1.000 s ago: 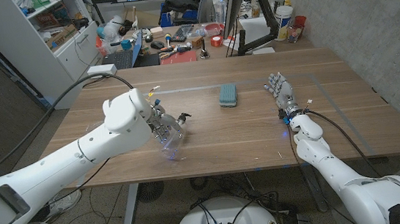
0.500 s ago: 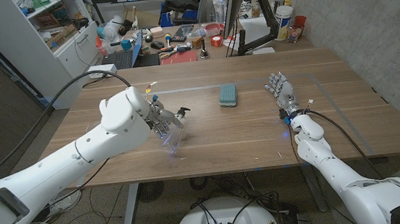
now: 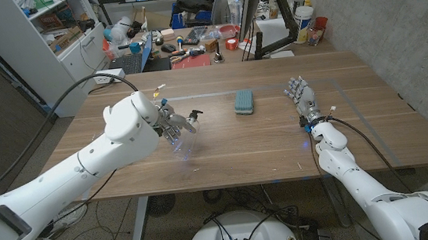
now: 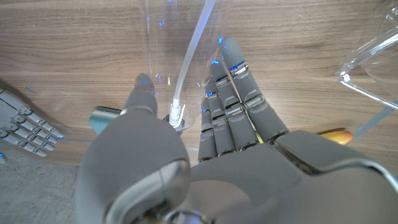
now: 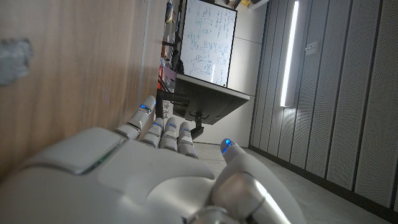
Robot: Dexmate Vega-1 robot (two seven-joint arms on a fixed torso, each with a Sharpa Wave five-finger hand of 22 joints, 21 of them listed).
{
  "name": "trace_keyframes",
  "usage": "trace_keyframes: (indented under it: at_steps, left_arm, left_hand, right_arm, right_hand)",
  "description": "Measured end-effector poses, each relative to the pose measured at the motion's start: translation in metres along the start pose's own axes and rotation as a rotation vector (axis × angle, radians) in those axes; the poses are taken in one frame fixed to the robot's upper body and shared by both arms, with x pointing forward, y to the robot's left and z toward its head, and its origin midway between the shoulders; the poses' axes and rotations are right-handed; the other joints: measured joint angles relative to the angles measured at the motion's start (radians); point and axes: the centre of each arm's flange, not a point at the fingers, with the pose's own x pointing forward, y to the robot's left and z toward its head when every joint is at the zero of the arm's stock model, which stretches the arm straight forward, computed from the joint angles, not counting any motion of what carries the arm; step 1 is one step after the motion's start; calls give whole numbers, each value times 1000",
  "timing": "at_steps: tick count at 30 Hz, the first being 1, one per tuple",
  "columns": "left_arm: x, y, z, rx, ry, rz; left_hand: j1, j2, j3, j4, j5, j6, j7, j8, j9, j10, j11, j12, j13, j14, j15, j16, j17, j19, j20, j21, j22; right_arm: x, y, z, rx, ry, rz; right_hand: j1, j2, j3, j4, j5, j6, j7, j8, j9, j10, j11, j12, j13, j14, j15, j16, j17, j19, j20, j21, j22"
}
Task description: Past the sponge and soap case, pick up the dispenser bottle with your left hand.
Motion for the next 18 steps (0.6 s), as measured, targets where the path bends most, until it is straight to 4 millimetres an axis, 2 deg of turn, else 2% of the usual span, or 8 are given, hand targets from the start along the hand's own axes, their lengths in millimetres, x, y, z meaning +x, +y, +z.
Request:
trace_keyframes:
  at_steps: [18]
  left_arm:
    - [-11,8,4,-31,-35,56]
  left_hand:
    - [-1,1,0,0,1,2,-1,-5,3,3,-3,-11,0,4,3,-13,0,6,-4,-7,0]
  right_arm:
    - [-2,-1,5,1,-14,0]
  right_hand:
    - [0,0,0,0,0,0,0,0,0,0,0,0,0,0,0,0,0,4,4,-7,0]
